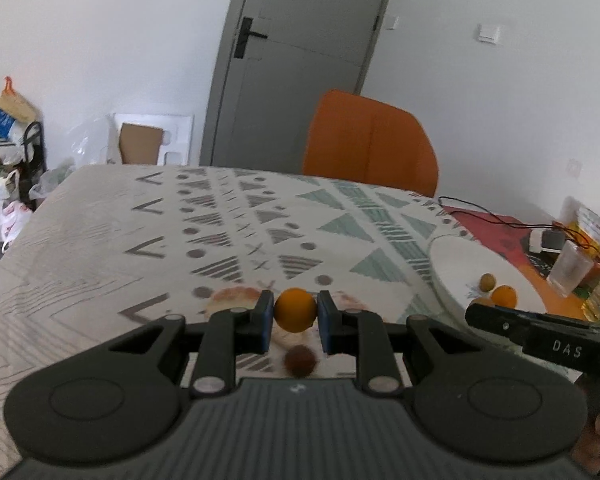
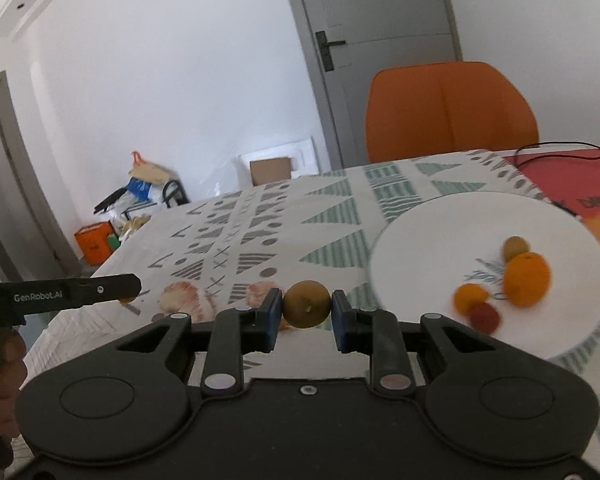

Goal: Organize fruits
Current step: 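Carry the small orange and brown fruit over the white plate and open both tools, then move both open tools back toward the remaining fruits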

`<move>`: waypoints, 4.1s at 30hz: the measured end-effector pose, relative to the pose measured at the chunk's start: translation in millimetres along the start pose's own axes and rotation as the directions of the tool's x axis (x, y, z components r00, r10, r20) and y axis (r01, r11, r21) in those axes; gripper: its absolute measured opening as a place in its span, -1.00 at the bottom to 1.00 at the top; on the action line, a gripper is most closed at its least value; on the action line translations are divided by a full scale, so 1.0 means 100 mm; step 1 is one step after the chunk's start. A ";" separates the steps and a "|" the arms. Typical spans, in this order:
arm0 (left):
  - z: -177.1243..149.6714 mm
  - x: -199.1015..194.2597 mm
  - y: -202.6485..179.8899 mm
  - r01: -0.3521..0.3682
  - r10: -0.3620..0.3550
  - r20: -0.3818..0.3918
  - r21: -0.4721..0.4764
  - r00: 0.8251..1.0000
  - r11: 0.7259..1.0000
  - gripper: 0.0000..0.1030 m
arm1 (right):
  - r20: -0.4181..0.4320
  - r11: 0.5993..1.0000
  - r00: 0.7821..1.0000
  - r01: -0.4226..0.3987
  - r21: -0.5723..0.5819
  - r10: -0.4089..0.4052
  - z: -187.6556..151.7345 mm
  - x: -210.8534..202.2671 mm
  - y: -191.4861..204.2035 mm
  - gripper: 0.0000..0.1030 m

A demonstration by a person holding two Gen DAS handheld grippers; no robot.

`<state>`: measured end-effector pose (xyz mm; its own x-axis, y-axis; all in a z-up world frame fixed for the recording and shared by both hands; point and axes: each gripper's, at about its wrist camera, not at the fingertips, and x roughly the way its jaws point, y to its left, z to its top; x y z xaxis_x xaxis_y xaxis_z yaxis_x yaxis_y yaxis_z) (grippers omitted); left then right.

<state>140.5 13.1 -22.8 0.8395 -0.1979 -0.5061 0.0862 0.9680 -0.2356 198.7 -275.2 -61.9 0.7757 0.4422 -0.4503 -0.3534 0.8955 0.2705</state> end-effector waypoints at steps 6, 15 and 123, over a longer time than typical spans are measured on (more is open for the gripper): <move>0.04 -0.01 -0.25 0.024 -0.025 0.022 0.027 0.999 0.999 -0.58 | 0.025 1.000 0.999 0.022 0.022 -0.022 0.02 -0.13 -0.22 -0.52; 0.08 0.11 -0.49 0.045 -0.046 0.018 0.051 0.999 0.998 -0.58 | 0.051 0.997 0.997 0.050 0.054 -0.052 0.06 -0.24 -0.47 -0.52; -0.40 -0.33 -0.03 -0.149 0.149 -0.003 -0.032 0.989 0.988 0.72 | -0.016 0.999 0.999 -0.048 -0.011 0.047 0.00 -0.30 -0.09 1.00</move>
<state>91.3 10.3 -38.6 0.8411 -0.0520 -0.5384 -0.0572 0.9812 -0.1841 178.5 -296.4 -50.7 0.7495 0.4849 -0.4507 -0.3959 0.8740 0.2819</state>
